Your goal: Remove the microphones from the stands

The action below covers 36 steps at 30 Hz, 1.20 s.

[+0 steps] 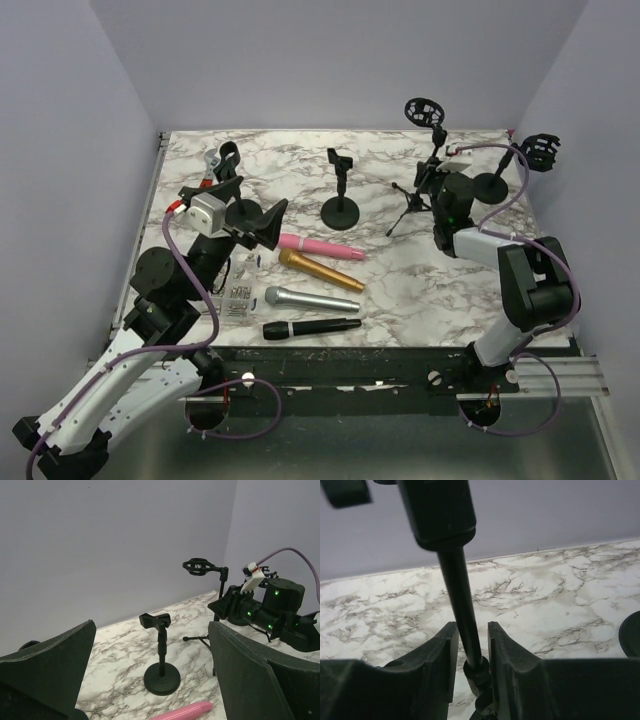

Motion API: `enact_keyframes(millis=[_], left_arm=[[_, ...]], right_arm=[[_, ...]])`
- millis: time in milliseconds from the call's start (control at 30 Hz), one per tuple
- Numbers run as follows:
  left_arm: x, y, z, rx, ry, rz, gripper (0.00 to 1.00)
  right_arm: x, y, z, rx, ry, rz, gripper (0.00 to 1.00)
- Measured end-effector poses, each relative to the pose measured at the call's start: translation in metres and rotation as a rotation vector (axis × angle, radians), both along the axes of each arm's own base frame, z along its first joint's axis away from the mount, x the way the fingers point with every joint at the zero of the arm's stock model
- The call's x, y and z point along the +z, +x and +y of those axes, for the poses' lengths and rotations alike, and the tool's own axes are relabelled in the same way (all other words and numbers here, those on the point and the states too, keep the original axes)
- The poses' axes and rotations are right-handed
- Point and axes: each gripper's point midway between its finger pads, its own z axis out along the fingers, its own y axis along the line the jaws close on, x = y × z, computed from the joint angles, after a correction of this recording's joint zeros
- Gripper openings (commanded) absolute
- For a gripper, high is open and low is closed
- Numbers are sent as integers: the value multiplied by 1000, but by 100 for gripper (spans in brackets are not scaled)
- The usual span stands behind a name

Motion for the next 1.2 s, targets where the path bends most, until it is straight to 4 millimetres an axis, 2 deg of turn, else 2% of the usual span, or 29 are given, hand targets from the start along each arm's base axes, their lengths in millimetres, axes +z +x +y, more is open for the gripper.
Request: enact_keyframes(millis=[100,200,300,400,533,600,700,800,900,967,1100,1200], left_arm=[[-3,2,-2,0,7,8,99],[-6,5,-4,-1,13,17,99],[-9,7,-6,-1,21,25,99],[-12,10,-8,-1,28,34,99],[-16,13,-11,-1,39,48,99],[-17,13,-12,-2,41,51,99],[-19,14,-12,-2,44,55,98],[-19,14,-12,-1,44,55,99],[-20,15,-13,-1,48,59,99],[-20,16,-14,-1,49,61,98],[-24,20,-17,-1,61,74,99],[-24,21,-18,-2,64,78,99]], right_arm=[[-5,-2,5,-7,20,22,68],[-12,-8,9,-7,21,65,82],[-12,-17,6,-19,27,101,91],[-1,-30,0,-39,41,126,100],[17,-52,-10,-74,63,133,100],[18,-66,-17,-95,66,139,100],[6,-81,-31,-141,76,183,100],[-12,-87,-53,-204,118,254,100],[-26,-90,-73,-223,217,311,100],[-31,-89,-78,-184,317,335,100],[-44,-83,-69,-48,551,404,99],[-59,-79,-44,82,725,495,95]])
